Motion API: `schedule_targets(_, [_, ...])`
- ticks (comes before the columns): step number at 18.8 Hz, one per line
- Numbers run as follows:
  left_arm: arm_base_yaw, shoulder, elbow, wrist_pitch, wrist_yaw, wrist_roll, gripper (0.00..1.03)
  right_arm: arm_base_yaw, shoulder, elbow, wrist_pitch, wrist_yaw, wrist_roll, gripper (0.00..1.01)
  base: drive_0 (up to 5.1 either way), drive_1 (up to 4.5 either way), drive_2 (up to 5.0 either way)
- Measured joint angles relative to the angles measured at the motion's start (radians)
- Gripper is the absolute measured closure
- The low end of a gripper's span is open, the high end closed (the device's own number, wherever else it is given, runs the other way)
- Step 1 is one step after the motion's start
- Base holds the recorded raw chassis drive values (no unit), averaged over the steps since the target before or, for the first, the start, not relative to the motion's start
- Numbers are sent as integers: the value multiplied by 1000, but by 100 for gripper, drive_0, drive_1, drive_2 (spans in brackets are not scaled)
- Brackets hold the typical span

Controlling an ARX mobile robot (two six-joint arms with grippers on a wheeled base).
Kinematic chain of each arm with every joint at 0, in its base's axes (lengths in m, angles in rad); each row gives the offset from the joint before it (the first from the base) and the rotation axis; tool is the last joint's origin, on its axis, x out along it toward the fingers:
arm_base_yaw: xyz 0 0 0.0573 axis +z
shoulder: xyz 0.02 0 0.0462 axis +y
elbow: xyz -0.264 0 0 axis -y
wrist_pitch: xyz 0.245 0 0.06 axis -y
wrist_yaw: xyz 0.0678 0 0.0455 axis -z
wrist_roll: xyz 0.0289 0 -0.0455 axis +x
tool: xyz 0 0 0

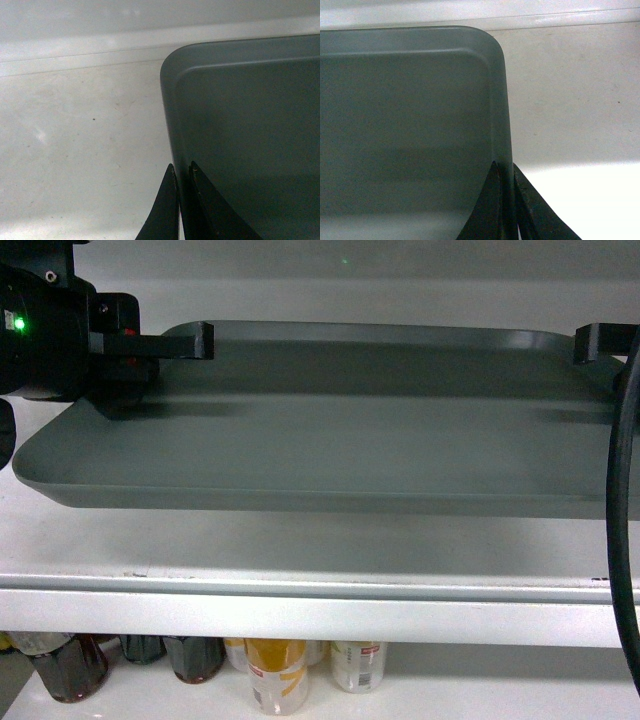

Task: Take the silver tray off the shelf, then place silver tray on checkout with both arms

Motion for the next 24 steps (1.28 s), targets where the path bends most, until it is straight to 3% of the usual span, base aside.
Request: schedule_targets(24, [0, 5, 0, 7, -3, -5, 100, -6, 0, 19, 2, -2, -1, 98, 0, 0, 0])
